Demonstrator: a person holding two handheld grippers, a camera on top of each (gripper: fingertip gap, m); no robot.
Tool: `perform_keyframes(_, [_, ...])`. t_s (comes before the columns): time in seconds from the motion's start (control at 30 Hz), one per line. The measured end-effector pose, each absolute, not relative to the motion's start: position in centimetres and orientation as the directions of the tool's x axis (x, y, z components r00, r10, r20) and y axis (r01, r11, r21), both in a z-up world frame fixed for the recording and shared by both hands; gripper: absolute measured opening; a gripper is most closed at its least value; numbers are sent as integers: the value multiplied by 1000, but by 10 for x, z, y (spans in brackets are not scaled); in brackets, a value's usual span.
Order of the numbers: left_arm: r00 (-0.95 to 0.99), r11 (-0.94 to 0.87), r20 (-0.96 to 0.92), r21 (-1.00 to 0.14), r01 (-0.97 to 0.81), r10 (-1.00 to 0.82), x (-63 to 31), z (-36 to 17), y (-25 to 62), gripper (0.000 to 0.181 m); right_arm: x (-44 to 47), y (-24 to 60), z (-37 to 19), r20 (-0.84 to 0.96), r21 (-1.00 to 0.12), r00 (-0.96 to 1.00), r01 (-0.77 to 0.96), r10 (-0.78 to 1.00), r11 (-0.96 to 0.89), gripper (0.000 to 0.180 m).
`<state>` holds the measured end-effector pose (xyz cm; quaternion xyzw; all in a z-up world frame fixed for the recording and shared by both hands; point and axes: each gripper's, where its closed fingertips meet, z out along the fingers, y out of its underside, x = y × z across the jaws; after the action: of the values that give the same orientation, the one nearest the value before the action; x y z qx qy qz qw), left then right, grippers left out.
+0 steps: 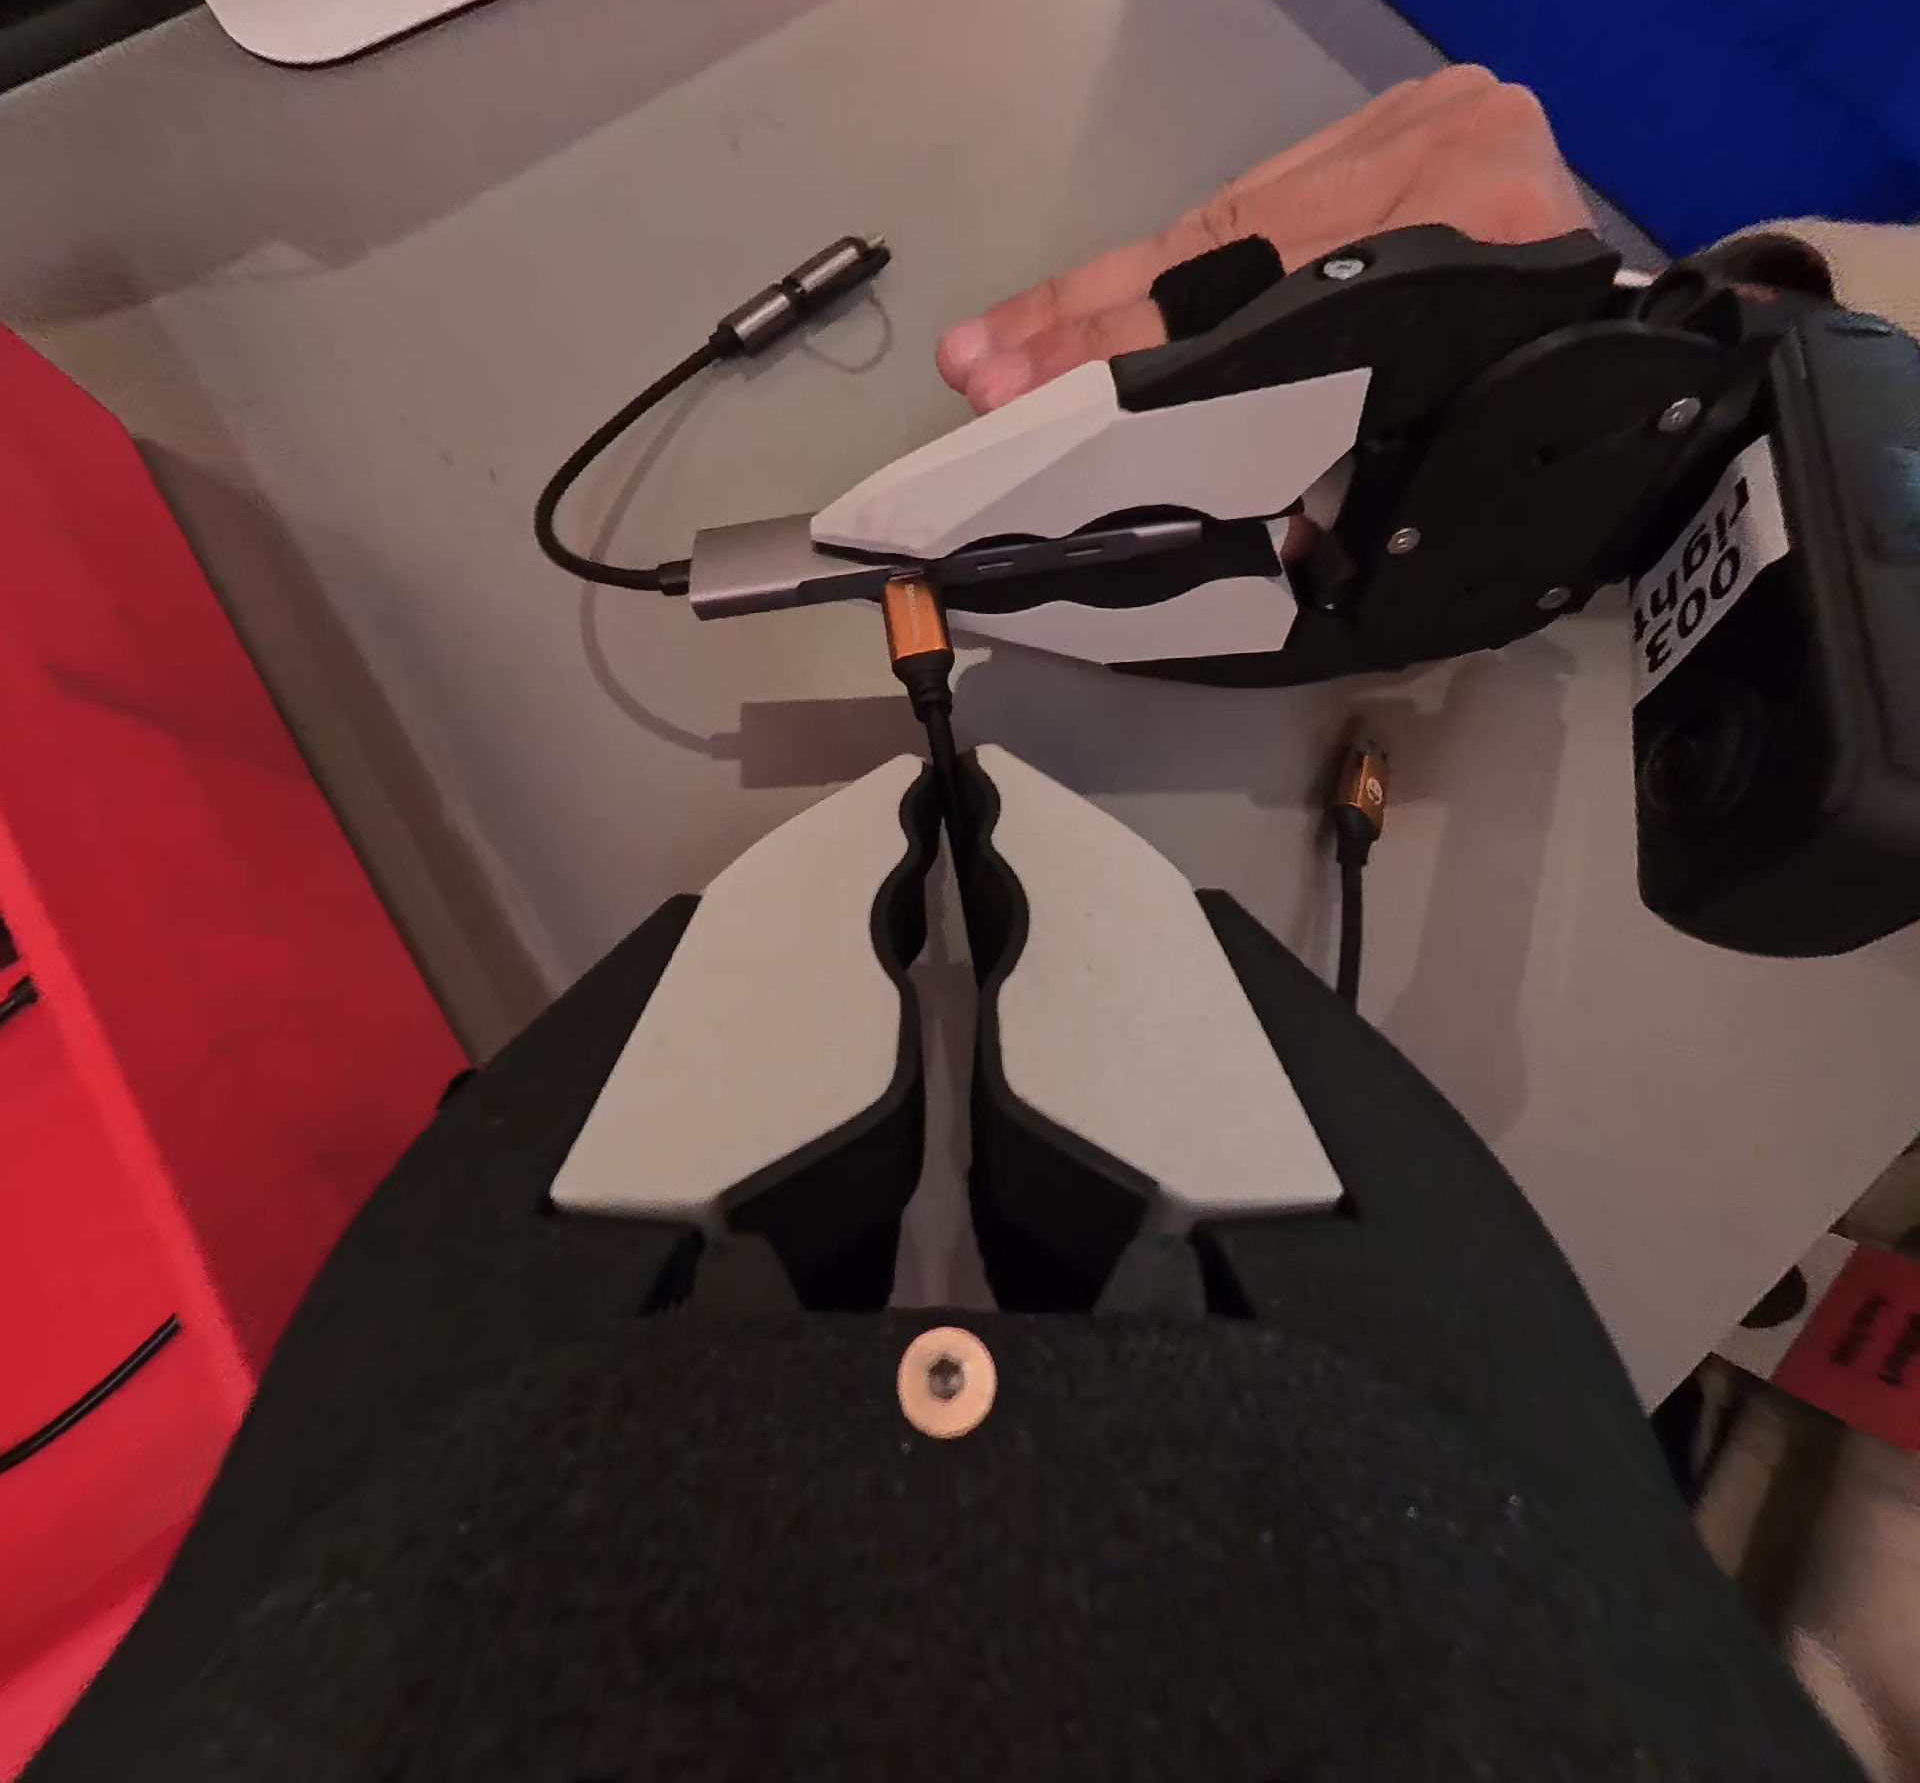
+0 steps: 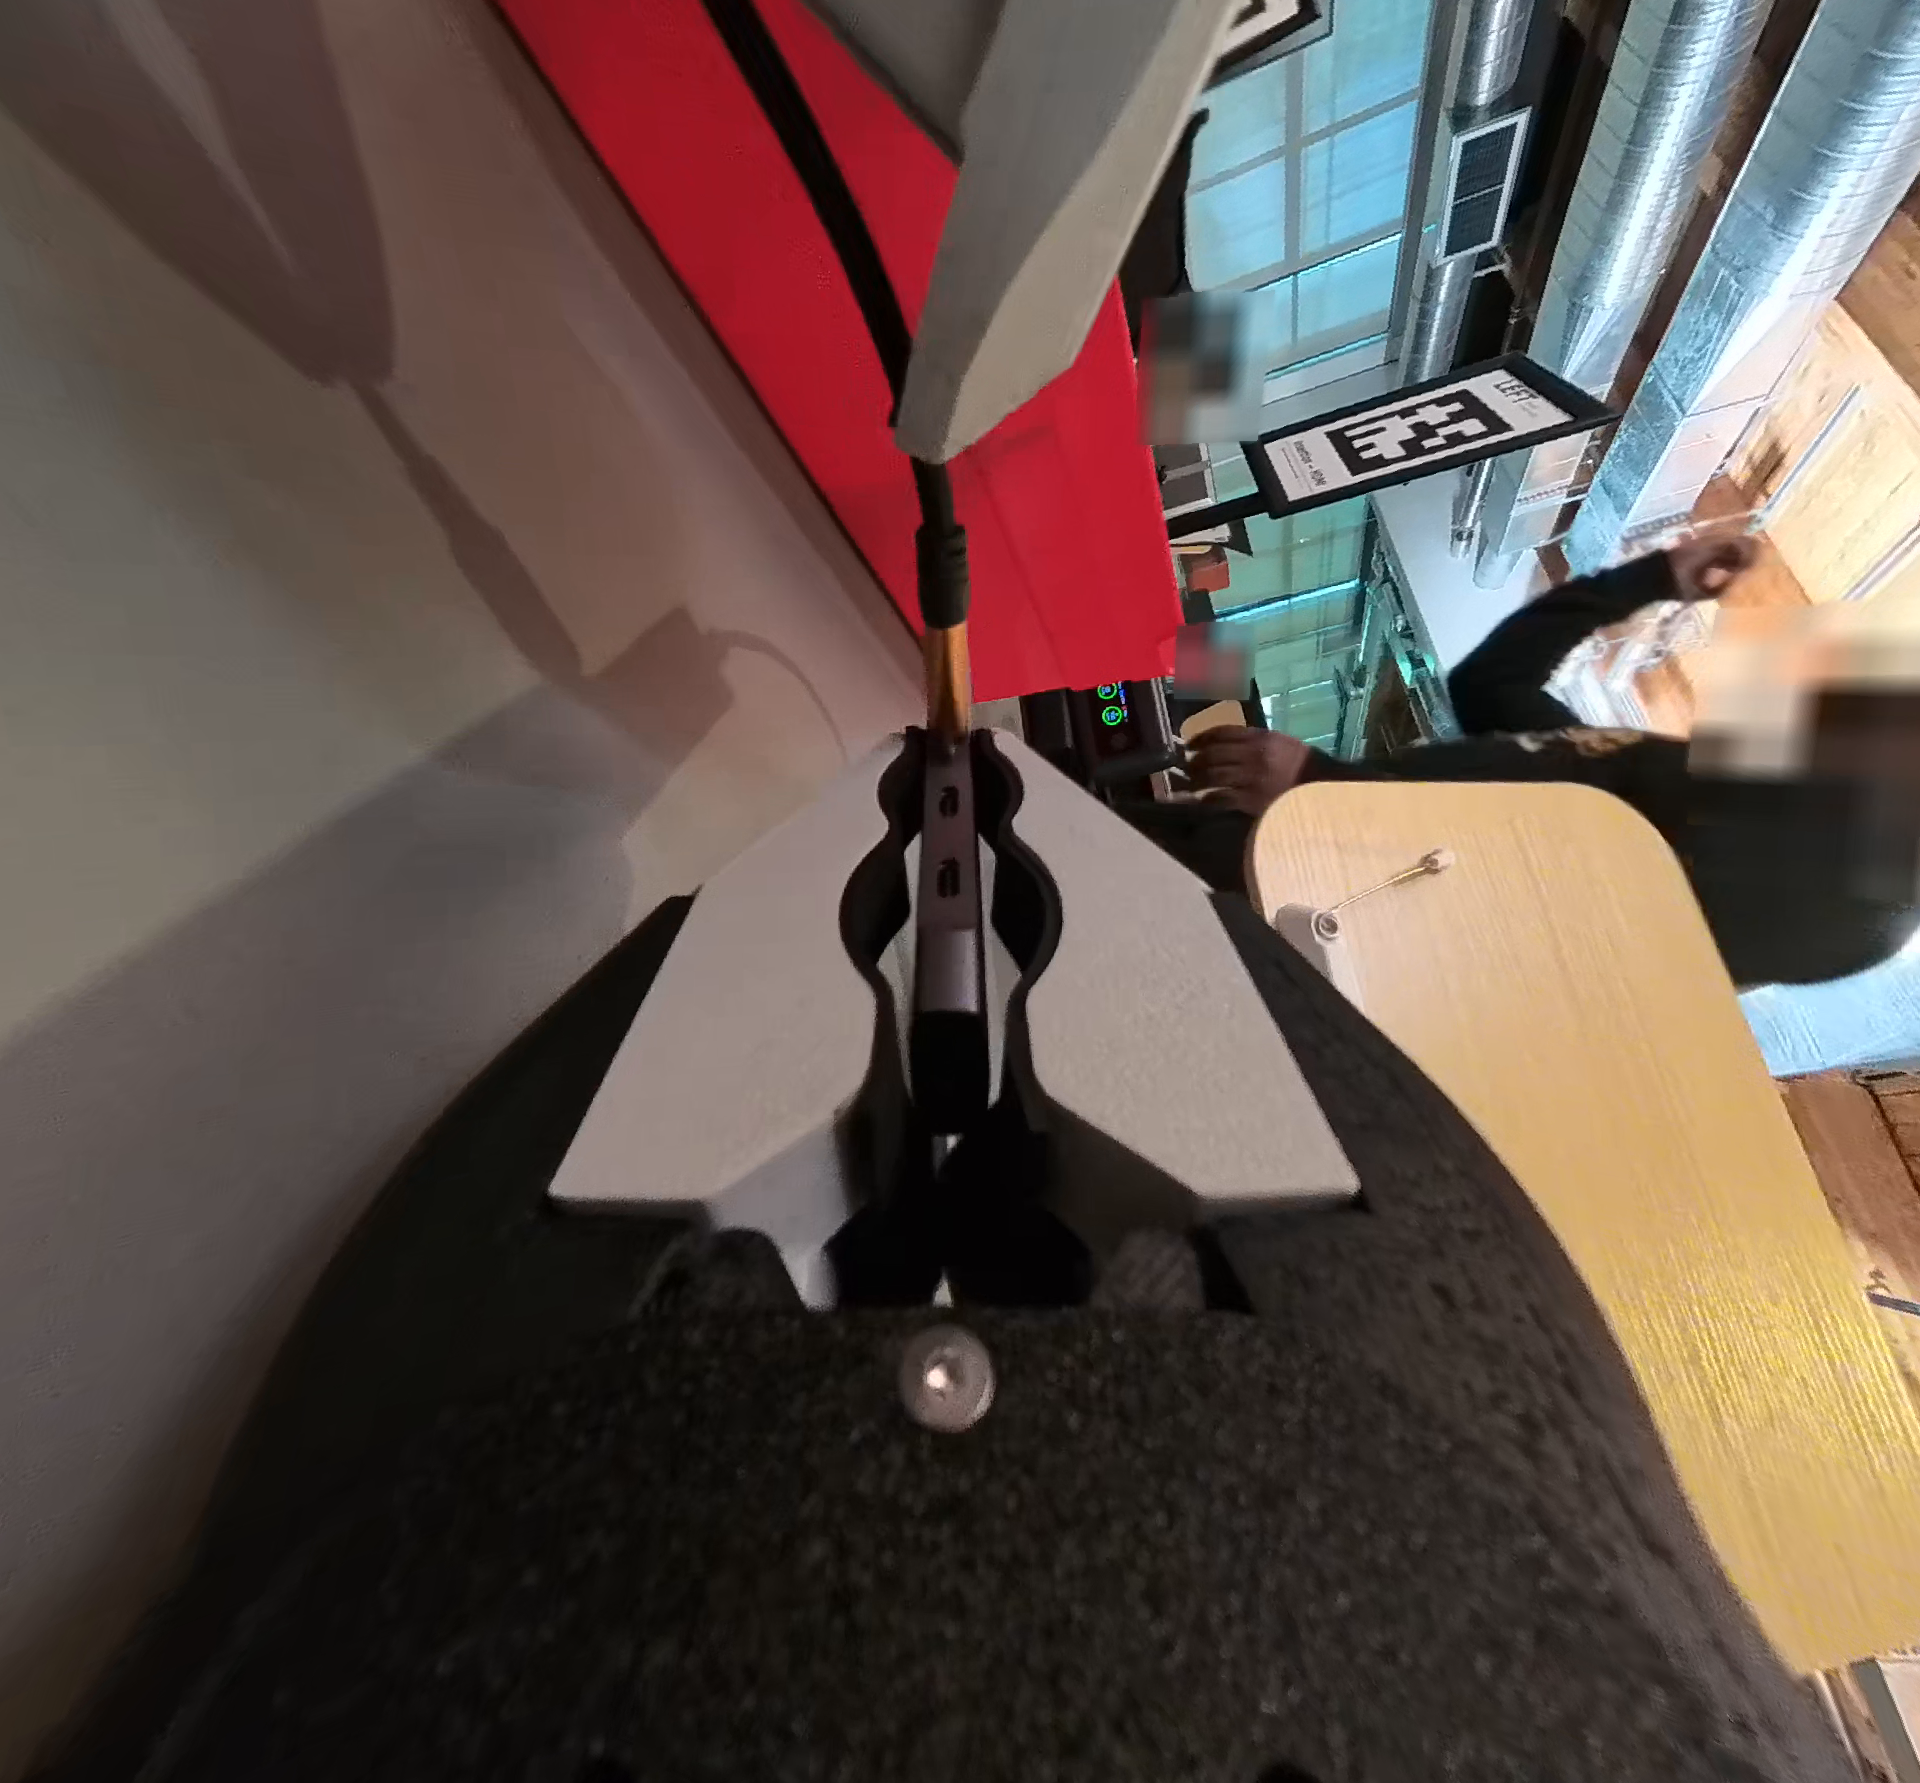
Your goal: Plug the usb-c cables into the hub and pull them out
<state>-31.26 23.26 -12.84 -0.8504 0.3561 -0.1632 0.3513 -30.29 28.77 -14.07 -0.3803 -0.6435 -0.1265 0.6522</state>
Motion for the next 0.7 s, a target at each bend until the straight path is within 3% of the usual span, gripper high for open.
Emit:
perform_keyframes(0.03, [695,-500,28,-715,-489,-719,-311,-129,232,2,-303,288,-140,934,-338,145,654,327,677,9])
perform_keyframes(0.7, [697,-423,38,-818,-390,-717,-301,-123,238,7,-299,290,-127,924,-379,213,626,319,682,8])
